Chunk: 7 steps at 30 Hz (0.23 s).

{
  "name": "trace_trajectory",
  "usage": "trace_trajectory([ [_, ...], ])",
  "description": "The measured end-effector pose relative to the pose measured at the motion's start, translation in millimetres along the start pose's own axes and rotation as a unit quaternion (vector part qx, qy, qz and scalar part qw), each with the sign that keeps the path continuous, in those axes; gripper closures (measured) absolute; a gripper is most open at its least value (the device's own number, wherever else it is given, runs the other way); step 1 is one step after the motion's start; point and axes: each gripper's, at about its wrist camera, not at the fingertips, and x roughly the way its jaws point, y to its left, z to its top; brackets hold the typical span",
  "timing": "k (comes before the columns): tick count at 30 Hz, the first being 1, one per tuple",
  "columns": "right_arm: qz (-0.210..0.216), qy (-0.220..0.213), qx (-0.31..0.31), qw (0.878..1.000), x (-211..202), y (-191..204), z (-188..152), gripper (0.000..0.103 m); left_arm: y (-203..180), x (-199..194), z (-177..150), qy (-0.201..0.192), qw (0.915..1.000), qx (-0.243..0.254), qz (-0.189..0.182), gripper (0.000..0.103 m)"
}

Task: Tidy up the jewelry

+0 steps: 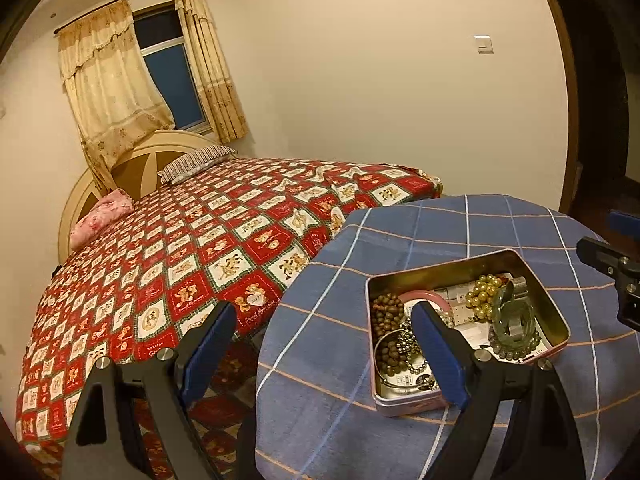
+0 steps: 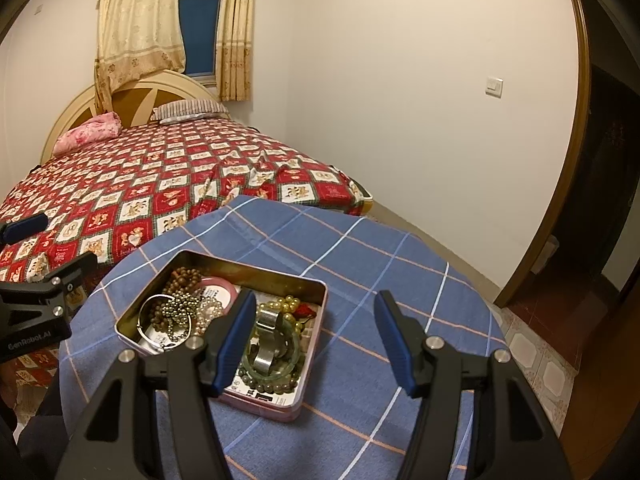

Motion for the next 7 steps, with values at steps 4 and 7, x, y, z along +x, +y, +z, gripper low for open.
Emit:
trace_trajectory([
  [4,-0.001,0.0,0.0,1.0,0.7,-0.4,-0.3,0.039,-0.7,-2.5,-0.8,-0.006,1.0,0.003,-0.002,0.014],
  [7,-0.001,0.001,0.001,1.0,2.2,-2.0,-1.6,0.039,-3.0,-3.1,-0.5,-0.006,0.9999,0.006,-0.007,0.014],
])
